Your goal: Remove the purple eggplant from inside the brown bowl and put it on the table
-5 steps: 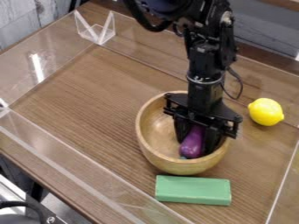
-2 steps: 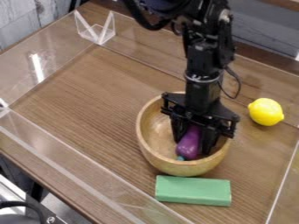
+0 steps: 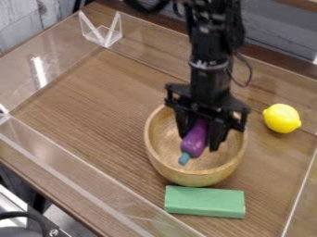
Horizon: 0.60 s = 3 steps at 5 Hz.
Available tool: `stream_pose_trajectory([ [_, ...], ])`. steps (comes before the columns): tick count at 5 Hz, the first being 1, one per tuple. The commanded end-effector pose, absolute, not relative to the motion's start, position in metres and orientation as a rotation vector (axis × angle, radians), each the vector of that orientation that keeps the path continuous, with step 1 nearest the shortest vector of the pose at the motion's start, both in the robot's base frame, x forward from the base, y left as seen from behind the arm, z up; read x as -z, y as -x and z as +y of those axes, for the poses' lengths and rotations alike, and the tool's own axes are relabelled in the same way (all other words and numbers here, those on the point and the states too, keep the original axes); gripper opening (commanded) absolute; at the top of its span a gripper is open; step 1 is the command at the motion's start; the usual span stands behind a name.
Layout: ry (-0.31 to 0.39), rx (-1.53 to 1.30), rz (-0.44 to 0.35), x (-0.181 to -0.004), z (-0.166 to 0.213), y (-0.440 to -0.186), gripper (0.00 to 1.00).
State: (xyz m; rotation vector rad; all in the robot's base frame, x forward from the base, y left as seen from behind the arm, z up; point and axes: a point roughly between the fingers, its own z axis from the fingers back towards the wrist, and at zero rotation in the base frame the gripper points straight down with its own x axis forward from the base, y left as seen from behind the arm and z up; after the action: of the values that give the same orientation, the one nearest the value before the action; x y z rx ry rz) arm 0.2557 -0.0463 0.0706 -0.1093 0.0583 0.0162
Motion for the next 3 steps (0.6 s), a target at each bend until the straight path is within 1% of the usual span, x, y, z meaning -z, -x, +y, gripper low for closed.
stream_pose_trajectory([
  [1,0.117,-0.031,-0.033,-0.105,-0.035,-0.264,0.0],
  [2,0.112,-0.051,-0.05,-0.118,-0.013,-0.268,0.0],
  [3,0.099,-0.075,-0.055,-0.122,0.02,-0.269,0.0],
])
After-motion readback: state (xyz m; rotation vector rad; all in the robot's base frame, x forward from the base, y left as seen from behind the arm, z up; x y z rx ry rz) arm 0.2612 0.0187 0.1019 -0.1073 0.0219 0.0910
